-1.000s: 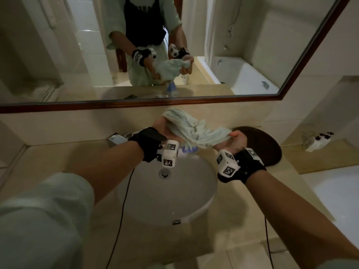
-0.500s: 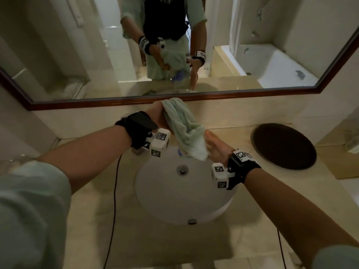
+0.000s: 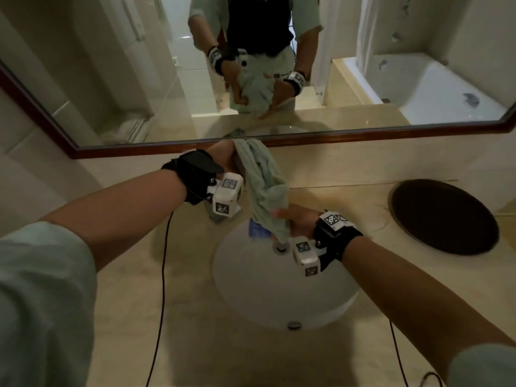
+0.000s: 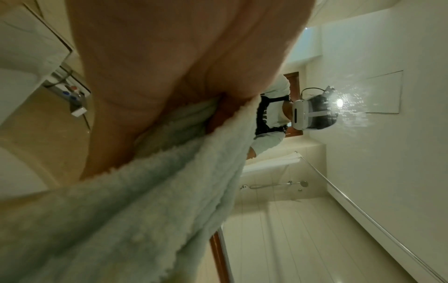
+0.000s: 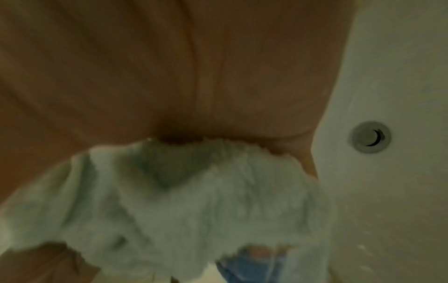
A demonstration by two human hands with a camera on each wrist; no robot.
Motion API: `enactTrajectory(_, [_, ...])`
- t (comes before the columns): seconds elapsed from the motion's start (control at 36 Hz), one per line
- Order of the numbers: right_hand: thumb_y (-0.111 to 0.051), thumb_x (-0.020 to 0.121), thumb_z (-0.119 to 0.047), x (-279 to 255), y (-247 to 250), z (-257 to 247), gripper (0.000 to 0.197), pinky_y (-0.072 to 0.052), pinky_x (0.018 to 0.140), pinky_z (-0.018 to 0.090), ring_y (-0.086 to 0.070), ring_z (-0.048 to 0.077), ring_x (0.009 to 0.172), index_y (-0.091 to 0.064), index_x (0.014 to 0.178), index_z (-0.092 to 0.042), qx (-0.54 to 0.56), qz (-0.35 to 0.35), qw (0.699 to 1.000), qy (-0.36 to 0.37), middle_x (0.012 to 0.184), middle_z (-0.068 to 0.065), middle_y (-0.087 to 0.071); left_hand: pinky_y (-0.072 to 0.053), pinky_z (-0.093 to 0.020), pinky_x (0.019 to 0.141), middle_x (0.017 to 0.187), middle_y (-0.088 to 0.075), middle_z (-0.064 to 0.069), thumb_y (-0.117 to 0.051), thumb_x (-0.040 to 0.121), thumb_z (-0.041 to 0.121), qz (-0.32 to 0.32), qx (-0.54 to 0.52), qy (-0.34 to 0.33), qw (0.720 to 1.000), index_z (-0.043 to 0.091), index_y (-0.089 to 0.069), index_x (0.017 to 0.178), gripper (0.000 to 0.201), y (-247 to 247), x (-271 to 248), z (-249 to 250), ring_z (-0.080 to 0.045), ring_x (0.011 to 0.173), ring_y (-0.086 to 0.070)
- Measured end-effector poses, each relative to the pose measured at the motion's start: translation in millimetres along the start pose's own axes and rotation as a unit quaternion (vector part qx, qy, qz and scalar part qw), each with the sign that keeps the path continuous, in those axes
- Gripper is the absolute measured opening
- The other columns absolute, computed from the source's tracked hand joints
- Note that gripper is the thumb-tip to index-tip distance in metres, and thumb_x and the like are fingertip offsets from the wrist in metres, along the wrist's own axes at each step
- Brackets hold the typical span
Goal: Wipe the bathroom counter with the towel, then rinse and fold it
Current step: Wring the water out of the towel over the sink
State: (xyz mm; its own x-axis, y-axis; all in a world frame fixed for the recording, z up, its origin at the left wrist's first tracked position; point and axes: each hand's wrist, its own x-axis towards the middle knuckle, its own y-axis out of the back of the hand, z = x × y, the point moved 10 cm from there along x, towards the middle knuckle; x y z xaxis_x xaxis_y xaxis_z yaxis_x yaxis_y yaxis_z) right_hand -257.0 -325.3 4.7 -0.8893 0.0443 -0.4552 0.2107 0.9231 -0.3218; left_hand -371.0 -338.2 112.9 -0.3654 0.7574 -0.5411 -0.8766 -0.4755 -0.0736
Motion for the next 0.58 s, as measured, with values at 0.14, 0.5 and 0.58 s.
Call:
enactTrajectory(0.14, [-0.092,0.040,-0.047,4,-3,7,0.086,-0.052,0.076,0.031,-0.057,0.023,0.093,-0.059,0.108,-0.005,0.002,-0.028,1.000,0.012,0.106,0.013,-0.061,-0.038,-0.049,0.103,0.114,-0.057,-0.014,-0.026,0.102,0.017,-0.044,-0.037,0.066,0.996,0.009,-0.052,0.109,0.029,4,5,-24,-0.030,0.101,-0.056])
enactTrajectory(0.5, [-0.061,0.089,-0.024,-38,46,27,0.012,-0.050,0.062,0.026,-0.061,0.018,0.071,-0.062,0.092,-0.012,-0.035,0.126,0.989,-0.074,0.082,0.008,-0.066,-0.050,-0.042,0.084,0.115,-0.058,-0.015,-0.041,0.094,0.019,-0.074,-0.008,0.124,0.989,0.010,-0.053,0.117,0.028,-15,42,-102,-0.031,0.101,-0.059])
enactTrajectory(0.58, [-0.065,0.080,-0.031,-46,52,29,0.025,-0.050,0.067,0.030,-0.063,0.020,0.067,-0.064,0.094,-0.010,0.000,0.140,0.988,-0.069,0.080,0.009,-0.069,-0.046,-0.043,0.091,0.118,-0.061,-0.012,-0.049,0.090,0.032,-0.094,0.045,0.131,0.986,0.013,-0.058,0.113,0.031,-19,49,-126,-0.030,0.105,-0.060])
